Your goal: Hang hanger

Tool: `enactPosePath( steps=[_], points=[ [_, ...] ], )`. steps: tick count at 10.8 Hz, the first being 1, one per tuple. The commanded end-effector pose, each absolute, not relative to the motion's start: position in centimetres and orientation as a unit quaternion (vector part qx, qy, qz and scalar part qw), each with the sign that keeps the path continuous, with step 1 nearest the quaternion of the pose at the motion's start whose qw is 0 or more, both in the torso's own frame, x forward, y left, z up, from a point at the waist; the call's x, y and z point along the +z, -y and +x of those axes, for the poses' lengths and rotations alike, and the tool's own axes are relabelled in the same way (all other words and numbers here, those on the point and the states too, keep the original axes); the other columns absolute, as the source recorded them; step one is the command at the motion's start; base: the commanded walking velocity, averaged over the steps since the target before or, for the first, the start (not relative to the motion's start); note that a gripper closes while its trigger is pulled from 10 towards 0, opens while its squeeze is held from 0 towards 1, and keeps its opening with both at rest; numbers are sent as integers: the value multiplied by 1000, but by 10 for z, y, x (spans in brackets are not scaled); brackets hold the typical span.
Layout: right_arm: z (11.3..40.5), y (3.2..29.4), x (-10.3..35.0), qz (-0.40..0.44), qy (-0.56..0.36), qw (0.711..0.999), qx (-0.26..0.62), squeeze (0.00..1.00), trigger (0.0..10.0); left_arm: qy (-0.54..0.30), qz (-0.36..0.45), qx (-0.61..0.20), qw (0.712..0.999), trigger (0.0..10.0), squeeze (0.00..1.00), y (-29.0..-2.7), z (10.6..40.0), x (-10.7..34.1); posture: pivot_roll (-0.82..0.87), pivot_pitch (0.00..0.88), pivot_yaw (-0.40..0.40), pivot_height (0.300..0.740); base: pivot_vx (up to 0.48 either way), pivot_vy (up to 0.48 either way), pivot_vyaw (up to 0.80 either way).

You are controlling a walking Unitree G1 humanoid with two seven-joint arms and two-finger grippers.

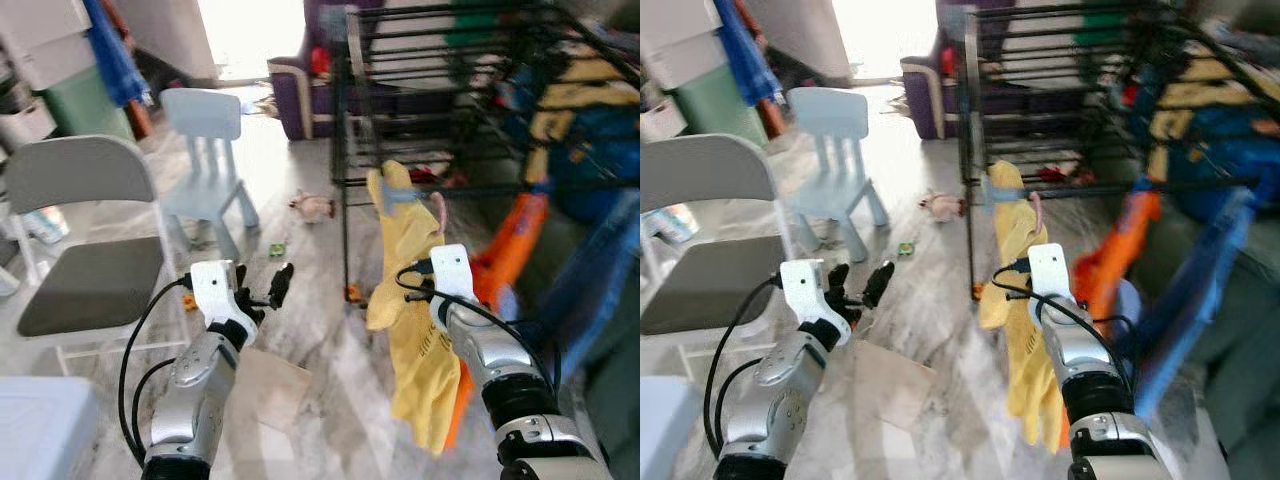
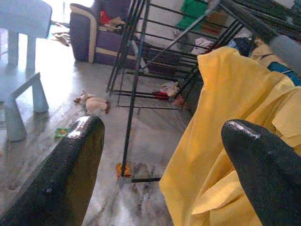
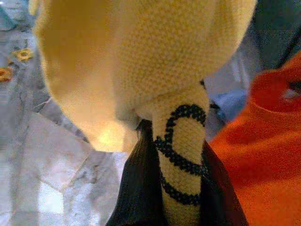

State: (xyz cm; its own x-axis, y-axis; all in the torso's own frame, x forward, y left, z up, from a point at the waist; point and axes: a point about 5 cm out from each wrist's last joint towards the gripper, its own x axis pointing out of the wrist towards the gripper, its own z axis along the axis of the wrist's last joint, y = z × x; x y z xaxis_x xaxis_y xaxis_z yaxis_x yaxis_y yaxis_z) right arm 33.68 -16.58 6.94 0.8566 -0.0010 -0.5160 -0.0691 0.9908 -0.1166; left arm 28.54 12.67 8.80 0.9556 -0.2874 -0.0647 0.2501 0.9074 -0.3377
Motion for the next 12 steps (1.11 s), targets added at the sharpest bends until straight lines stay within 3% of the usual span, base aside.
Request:
enactPosePath(
  steps=[1,6,12],
  points=[
    [348,160,87,-61,-234,970,21,0,10000,-46,-159,-141,976,10000,0,-129,285,94,-150,0,88,740,360,319,0],
    [340,172,82,-54,-231,971,-36,0,10000,-47,-151,-157,975,10000,0,-125,283,93,-150,0,88,740,441,64,0],
    [333,170,76,-57,-251,966,-22,0,10000,-46,-171,-165,970,10000,0,-121,280,95,-150,0,86,740,0,0,0]
  ],
)
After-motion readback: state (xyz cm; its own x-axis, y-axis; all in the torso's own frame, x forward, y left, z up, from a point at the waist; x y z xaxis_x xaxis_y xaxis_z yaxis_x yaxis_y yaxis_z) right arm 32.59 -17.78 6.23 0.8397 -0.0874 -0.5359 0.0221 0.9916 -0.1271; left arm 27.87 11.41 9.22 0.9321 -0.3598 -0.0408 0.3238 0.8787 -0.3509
